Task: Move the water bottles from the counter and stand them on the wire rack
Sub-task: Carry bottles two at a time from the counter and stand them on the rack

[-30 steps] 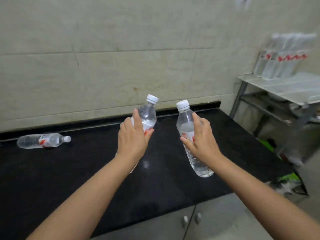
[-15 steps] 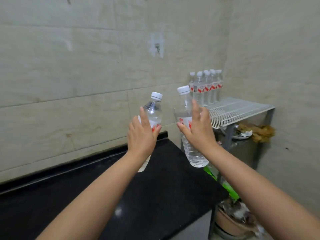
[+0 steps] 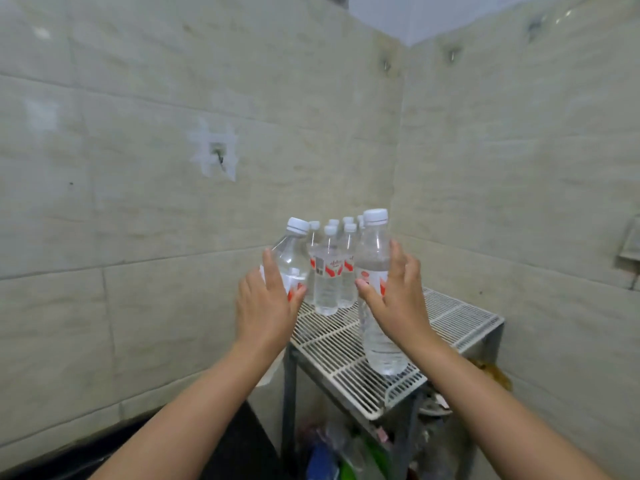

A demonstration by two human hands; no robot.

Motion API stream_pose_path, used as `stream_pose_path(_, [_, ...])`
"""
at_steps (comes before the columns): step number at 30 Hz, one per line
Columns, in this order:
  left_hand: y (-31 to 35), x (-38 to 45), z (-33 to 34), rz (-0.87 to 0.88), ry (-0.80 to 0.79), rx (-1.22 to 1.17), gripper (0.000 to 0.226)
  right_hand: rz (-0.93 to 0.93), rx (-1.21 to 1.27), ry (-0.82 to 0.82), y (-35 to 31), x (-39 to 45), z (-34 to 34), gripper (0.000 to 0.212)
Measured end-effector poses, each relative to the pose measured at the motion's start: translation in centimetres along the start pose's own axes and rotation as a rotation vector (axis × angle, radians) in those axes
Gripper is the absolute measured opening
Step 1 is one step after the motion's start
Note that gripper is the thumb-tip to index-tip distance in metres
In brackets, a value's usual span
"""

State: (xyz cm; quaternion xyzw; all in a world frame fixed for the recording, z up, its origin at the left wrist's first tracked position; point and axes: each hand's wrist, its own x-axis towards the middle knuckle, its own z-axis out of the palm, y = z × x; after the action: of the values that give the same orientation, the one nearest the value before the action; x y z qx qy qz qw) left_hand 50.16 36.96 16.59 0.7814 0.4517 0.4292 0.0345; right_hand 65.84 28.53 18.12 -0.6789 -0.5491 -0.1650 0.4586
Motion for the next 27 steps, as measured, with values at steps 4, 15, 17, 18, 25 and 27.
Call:
stream_pose_path(4, [1.3,2.8,4.3,0.009,-0.005,-0.041,0.081,0.022,0.024,0.003,5.4,4.1,1.1,0.079])
stream_pose_path(15, [5.8,7.9,18.4,-0.194,0.111,-0.051,0.077,0.004,0.271,-0.183,21.0,12.7,9.3,0.079])
stream_pose_path(17, [7.0,9.0,20.5,-0.274,0.154,-0.048,0.078,-0.046,0.335,-0.244,22.5,14.2,11.0,0.079])
stream_pose_path(18, [7.5,9.5,21.3,-0.301,0.188,-0.045,0.078,-0.084,0.363,-0.275,23.1,14.7,11.8,0.079])
stream_pose_path(25, [8.9,10.0,25.1,-0.390,0.312,0.022,0.076,-0.217,0.583,-0.338,25.1,14.9,14.0,0.065])
stream_pose_path(27, [8.9,9.6,25.6,-0.429,0.327,0.022,0.077,-0.219,0.589,-0.323,25.8,14.9,13.9,0.063])
